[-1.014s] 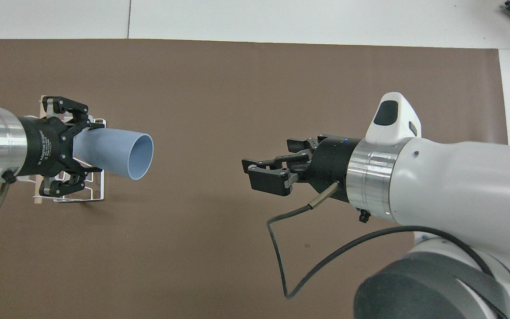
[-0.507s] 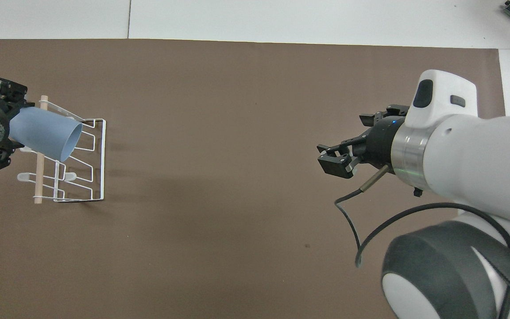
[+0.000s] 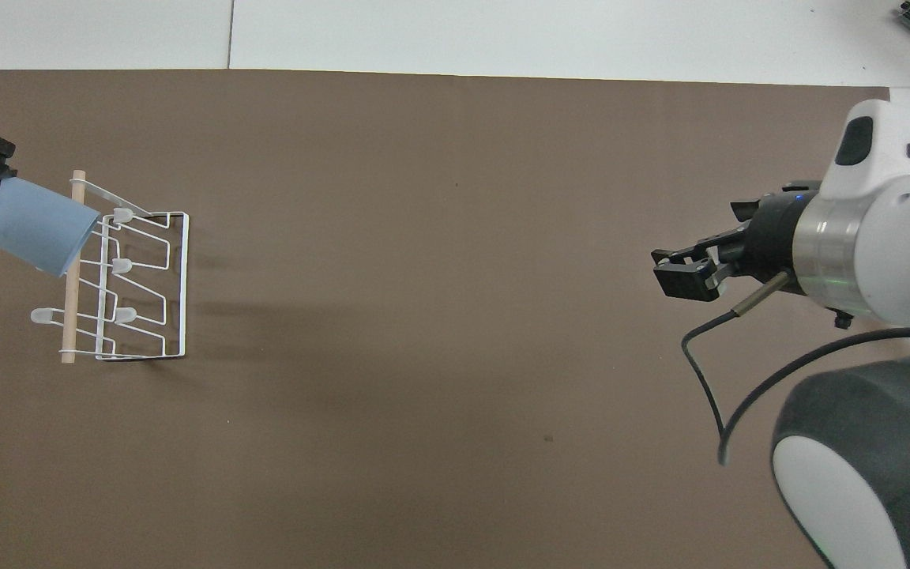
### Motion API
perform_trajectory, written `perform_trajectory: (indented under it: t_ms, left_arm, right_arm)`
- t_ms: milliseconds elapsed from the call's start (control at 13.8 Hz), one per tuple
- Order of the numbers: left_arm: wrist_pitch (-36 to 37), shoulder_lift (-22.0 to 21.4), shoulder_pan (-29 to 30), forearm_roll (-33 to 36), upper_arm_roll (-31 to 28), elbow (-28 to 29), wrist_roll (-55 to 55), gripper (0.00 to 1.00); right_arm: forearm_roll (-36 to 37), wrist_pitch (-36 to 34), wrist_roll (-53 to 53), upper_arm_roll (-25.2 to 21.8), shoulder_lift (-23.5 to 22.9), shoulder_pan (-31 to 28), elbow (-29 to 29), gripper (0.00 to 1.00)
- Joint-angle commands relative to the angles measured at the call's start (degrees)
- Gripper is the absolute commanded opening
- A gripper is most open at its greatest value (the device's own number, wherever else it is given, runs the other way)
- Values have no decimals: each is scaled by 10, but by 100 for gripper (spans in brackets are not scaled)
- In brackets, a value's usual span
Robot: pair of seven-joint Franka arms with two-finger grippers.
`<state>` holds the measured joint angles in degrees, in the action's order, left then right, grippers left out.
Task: Hang cup on cup holder
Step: 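Carry the cup to the rack with the left gripper while the right retreats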
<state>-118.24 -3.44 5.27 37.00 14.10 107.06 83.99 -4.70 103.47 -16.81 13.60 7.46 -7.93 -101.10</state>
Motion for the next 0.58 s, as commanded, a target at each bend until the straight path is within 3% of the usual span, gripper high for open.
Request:
perform_trajectory:
  t_ms: [0, 145, 507]
  left_arm:
    - [-28, 18, -5, 69, 2, 28, 66, 0]
    - [-33, 51, -17, 125, 2, 25, 109, 0]
    - [-46, 67, -16, 170, 2, 18, 112, 0]
  right_arm:
    - [52, -64, 95, 10, -10, -4, 31, 100]
    - [67, -103, 141, 12, -9, 0, 39, 100]
    - [55, -148, 214, 10, -1, -6, 35, 100]
